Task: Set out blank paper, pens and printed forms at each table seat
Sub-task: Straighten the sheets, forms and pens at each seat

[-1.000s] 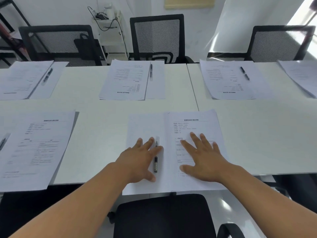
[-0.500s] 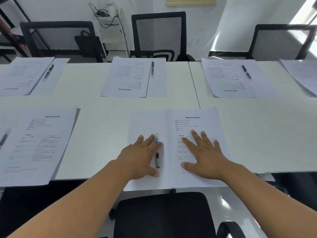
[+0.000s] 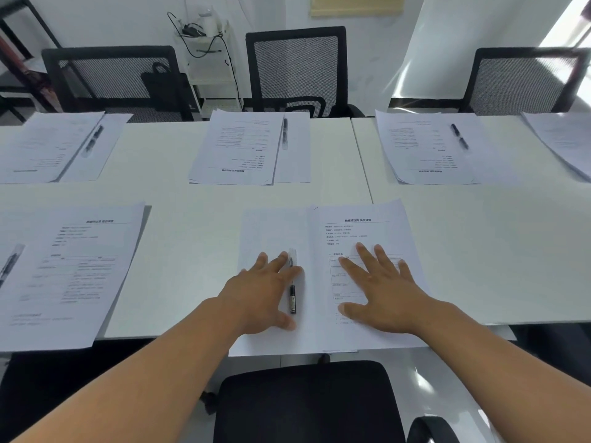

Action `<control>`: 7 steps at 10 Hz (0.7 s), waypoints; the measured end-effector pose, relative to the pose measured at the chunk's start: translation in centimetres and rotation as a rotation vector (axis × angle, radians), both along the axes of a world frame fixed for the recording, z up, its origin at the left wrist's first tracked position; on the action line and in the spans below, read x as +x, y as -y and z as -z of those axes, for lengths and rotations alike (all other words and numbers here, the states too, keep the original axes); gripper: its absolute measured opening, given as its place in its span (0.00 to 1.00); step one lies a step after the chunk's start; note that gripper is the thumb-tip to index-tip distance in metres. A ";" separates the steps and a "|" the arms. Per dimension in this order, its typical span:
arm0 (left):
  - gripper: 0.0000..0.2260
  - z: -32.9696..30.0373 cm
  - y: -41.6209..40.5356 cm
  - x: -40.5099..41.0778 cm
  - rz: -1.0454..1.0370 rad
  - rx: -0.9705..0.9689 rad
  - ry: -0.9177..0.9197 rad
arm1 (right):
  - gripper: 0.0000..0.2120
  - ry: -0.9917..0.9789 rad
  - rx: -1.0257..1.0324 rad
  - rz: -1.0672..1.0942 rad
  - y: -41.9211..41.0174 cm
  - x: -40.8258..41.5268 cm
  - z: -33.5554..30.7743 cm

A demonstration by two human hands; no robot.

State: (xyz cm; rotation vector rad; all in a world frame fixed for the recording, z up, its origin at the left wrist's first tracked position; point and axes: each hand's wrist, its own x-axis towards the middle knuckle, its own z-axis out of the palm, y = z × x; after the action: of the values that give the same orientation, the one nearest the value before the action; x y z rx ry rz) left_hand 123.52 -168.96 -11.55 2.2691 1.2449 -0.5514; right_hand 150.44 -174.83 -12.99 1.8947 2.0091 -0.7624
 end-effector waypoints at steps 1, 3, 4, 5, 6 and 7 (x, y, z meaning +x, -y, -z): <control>0.47 -0.1 0.0 0.1 -0.008 -0.007 -0.002 | 0.46 -0.001 0.000 0.002 -0.2 0.0 0.0; 0.47 -0.1 0.1 0.1 -0.011 -0.009 -0.002 | 0.45 -0.003 -0.007 0.009 0.1 0.0 0.1; 0.47 -0.2 0.1 0.1 -0.013 -0.012 0.001 | 0.45 -0.004 -0.009 0.007 0.1 0.0 0.1; 0.46 -0.2 0.1 0.0 -0.014 -0.008 0.008 | 0.45 -0.006 -0.008 0.009 0.1 0.0 0.1; 0.46 0.0 0.1 -0.1 -0.018 -0.008 0.014 | 0.45 0.006 -0.007 0.008 0.2 -0.2 0.2; 0.47 0.1 0.1 -0.1 -0.014 -0.016 0.003 | 0.46 0.011 -0.018 0.011 0.1 -0.3 0.0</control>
State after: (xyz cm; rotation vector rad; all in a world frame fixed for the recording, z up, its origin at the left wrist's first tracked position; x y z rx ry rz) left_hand 123.43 -169.10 -11.68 2.2452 1.2495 -0.5514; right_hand 150.15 -174.91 -12.96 1.8970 1.9810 -0.7688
